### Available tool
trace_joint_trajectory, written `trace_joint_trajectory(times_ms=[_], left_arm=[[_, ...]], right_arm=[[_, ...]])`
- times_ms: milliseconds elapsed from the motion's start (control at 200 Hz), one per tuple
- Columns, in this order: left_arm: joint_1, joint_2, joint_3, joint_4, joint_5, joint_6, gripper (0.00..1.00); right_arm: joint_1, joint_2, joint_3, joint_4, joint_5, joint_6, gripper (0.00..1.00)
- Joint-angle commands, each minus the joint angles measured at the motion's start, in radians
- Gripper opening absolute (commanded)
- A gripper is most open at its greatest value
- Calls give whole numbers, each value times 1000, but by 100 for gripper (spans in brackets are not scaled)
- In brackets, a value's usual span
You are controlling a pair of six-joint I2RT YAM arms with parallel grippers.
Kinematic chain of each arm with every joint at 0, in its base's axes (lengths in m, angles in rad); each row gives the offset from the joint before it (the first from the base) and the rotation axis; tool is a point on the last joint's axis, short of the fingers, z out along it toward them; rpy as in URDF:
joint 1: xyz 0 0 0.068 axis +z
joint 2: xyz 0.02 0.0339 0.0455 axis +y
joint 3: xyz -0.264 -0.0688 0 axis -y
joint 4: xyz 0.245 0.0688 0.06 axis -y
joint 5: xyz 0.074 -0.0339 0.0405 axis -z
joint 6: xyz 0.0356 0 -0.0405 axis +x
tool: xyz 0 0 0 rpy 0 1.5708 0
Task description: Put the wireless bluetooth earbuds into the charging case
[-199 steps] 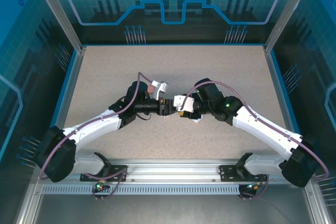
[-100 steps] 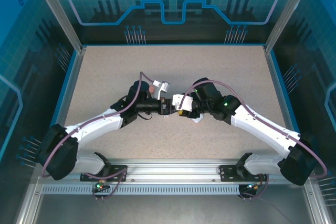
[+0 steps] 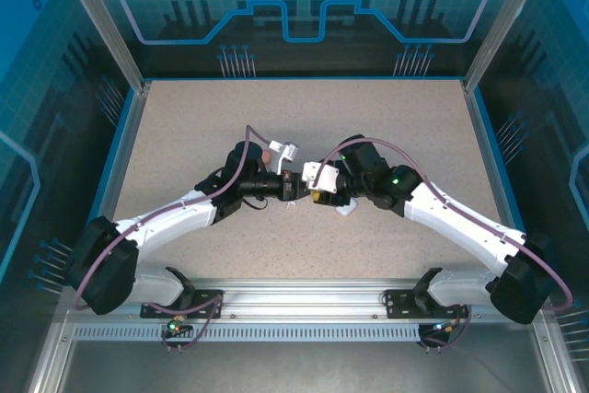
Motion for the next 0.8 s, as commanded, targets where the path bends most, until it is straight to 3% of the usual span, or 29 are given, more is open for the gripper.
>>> trace_joint_trajectory(times_ms=[0, 195, 495, 795], left_arm=[[-9, -38, 12, 41, -1, 26, 23], [-10, -113, -25, 89, -70, 103, 18], [-10, -236, -163, 361, -111, 384, 10], [-12, -260, -258, 569, -74, 590, 6]], right_arm=[[-18, -20, 37, -10, -27, 42, 65], [-57, -137, -8, -9, -111, 98, 100], [-163, -359, -112, 125, -320, 319, 100], [-178, -440, -230, 320, -383, 483, 100]])
